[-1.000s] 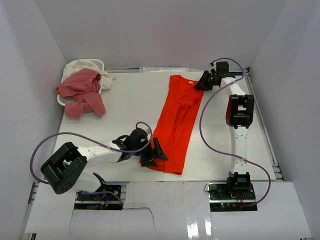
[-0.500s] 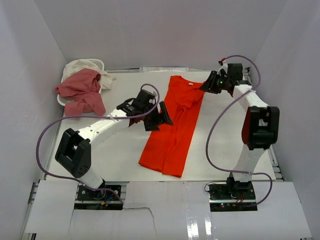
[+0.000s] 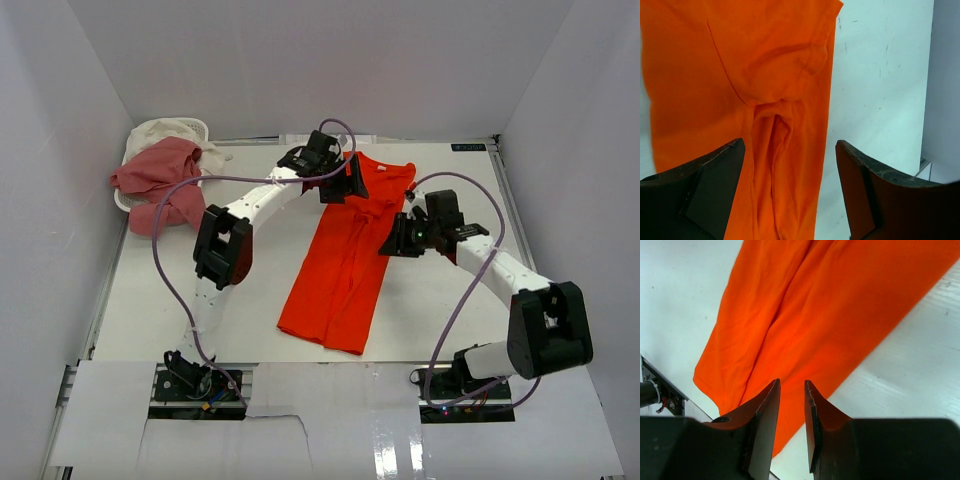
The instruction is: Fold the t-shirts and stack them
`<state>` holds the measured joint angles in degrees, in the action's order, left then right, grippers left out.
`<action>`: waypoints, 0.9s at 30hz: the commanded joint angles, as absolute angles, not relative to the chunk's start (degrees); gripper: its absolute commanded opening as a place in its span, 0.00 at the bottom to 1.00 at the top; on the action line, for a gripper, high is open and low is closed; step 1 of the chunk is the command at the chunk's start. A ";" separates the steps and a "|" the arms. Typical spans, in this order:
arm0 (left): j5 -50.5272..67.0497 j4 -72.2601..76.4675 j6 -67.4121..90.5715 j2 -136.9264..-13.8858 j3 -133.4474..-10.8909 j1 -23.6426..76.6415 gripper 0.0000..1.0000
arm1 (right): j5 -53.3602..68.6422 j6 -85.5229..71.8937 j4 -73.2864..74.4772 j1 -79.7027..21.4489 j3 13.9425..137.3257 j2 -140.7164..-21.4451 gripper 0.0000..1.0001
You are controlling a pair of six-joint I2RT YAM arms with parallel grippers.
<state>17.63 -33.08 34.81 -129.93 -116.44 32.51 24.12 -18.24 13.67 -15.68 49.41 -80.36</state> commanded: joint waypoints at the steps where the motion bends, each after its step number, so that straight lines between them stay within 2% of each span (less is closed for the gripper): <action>1: 21.08 -30.61 31.91 -130.59 -122.42 30.07 0.84 | 23.11 -19.07 14.59 -16.96 44.77 -72.71 0.32; 8: 24.25 -20.76 33.48 -136.40 -120.77 25.58 0.83 | 25.22 -23.90 12.40 -23.27 33.76 -65.48 0.32; 15: 30.83 -10.56 37.87 -140.97 -120.59 23.47 0.82 | 24.17 -29.35 5.99 -32.77 28.13 -65.65 0.30; 20: 36.56 -2.12 42.71 -143.09 -119.97 22.50 0.75 | 23.38 -31.99 3.08 -37.08 26.63 -66.44 0.19; 22: 37.26 -0.45 42.89 -142.74 -119.45 22.50 0.70 | 22.94 -32.34 2.73 -37.88 26.63 -67.14 0.08; 23: 37.35 -0.53 42.98 -142.47 -119.18 22.50 0.63 | 23.03 -32.52 2.46 -38.75 26.63 -67.41 0.08; 25: 37.70 1.93 42.98 -142.03 -119.27 22.50 0.45 | 22.94 -33.05 1.50 -39.72 26.46 -68.46 0.08; 26: 38.14 2.02 42.98 -142.03 -119.53 22.50 0.30 | 22.85 -33.31 0.97 -40.42 26.28 -68.73 0.08; 27: 38.32 1.93 43.07 -142.21 -119.88 22.50 0.24 | 22.76 -34.01 0.71 -40.86 26.11 -68.99 0.08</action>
